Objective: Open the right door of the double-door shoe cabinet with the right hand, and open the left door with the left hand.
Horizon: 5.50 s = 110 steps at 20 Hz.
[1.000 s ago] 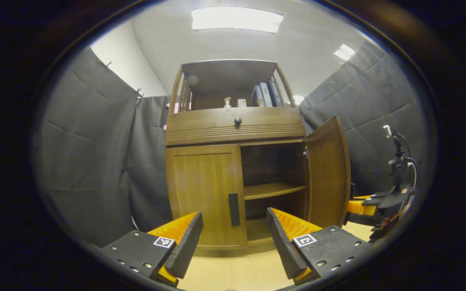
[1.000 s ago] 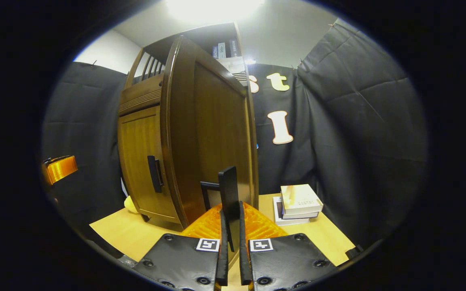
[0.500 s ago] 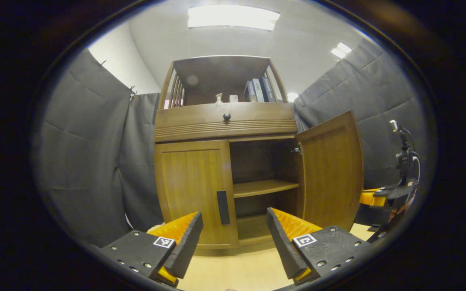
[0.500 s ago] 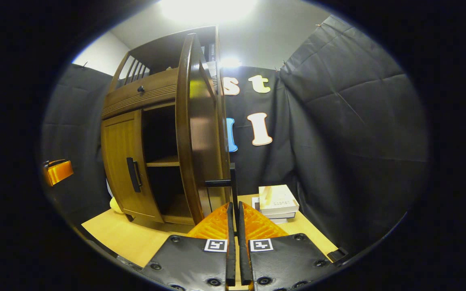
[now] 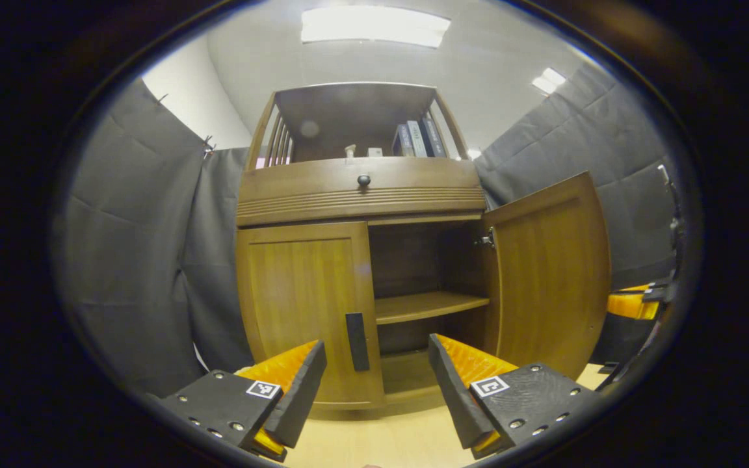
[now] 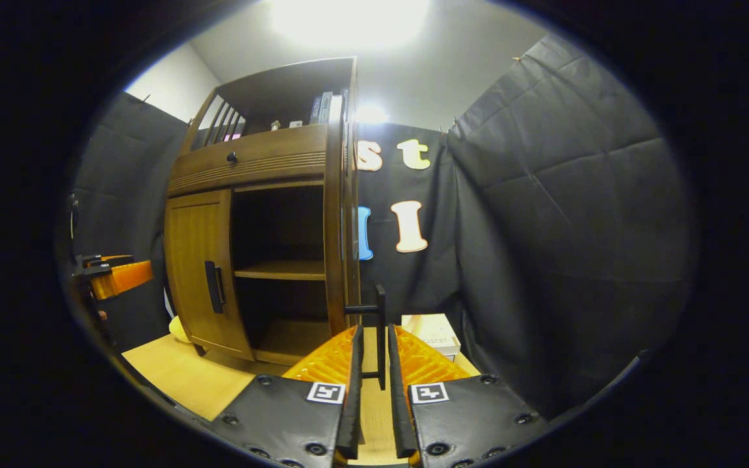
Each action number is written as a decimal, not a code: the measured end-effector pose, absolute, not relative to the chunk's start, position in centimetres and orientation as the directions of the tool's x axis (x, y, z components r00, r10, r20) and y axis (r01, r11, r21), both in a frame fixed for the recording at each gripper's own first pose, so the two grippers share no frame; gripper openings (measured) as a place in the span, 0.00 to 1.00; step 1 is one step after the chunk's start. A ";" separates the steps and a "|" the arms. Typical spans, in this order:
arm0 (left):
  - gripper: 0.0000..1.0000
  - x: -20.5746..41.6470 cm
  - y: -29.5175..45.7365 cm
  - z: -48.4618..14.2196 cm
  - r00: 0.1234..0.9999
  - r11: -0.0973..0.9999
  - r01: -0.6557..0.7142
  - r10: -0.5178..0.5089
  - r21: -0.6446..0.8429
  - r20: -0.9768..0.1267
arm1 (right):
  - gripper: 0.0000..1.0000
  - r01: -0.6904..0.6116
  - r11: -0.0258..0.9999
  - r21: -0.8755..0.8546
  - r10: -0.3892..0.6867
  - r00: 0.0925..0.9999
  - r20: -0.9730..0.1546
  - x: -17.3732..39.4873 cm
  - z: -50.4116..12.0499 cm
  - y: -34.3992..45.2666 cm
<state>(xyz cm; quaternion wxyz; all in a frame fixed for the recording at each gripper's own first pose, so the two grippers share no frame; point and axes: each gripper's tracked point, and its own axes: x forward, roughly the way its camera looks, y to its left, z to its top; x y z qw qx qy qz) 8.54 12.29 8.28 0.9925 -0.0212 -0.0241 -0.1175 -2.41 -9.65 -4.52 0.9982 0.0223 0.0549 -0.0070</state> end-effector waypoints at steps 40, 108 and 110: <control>0.20 30.3 10.9 -1.4 0.969 0.968 0.223 -0.233 -0.113 -0.081 | 0.96 0.264 0.964 -0.008 -0.264 0.960 -0.097 -12.0 -0.8 -13.4; 0.19 -0.9 38.8 7.0 0.999 0.997 -0.045 0.046 -0.055 0.021 | 0.96 -0.176 0.983 0.045 0.177 0.984 -0.008 -5.7 2.9 7.8; 0.19 -1.9 36.8 7.9 0.999 0.998 -0.019 0.021 -0.061 0.028 | 0.96 -0.163 0.986 0.044 0.163 0.987 0.000 -6.6 3.5 6.7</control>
